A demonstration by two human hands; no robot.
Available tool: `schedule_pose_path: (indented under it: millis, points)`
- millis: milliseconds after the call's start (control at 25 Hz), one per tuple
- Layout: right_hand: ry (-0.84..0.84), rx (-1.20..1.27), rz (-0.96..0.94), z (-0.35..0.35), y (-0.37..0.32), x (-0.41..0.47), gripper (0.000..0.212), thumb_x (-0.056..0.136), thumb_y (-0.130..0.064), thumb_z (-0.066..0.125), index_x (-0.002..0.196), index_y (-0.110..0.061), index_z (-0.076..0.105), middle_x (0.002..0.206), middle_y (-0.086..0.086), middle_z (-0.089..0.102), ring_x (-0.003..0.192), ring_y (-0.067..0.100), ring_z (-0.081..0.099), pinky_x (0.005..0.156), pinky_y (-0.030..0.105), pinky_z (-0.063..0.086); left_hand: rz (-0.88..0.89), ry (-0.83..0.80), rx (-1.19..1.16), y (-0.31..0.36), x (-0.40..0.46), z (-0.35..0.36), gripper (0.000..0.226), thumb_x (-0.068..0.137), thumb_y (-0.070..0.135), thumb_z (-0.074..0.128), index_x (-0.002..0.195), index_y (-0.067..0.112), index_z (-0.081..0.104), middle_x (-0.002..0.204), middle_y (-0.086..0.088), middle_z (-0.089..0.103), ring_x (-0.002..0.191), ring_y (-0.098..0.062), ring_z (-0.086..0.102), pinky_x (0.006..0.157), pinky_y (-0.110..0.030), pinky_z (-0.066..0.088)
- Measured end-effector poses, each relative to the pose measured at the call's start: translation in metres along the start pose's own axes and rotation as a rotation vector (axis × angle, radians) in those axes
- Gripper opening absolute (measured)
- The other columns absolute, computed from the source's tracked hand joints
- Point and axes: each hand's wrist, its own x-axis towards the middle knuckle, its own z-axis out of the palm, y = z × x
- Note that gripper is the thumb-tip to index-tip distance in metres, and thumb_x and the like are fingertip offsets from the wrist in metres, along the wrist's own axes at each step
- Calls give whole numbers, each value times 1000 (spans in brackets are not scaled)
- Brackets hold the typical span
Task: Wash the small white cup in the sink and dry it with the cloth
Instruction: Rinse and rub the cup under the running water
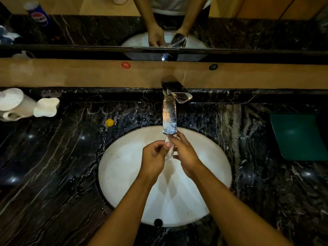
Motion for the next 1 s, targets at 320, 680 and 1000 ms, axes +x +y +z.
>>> schedule_pose_path:
  millis: [320,680,1000]
  points:
    - [-23,162,103,9,-1,10,22,96,-42,53,113,-28,57,108,9,69,97,28,71,71,42,61,-38,-63,-37,-5,-2,-4,19,94,2,68,96,18,79,91,-3,82,90,-22,77,81,-33,61]
    - [-75,250,356,15,-13,25,30,89,-47,51,81,-21,60,60,-2,59,62,16,58,66,32,48,-46,-112,-72,-3,-4,-19,18,93,-1,68,108,5,76,97,-3,82,93,-18,76,81,-25,59]
    - [165,410,369,15,-8,38,23,93,-15,46,70,-12,47,64,5,39,55,20,40,53,31,34,-31,-178,58,-6,-1,-21,11,95,4,68,100,8,77,89,4,80,85,-12,73,78,-23,56]
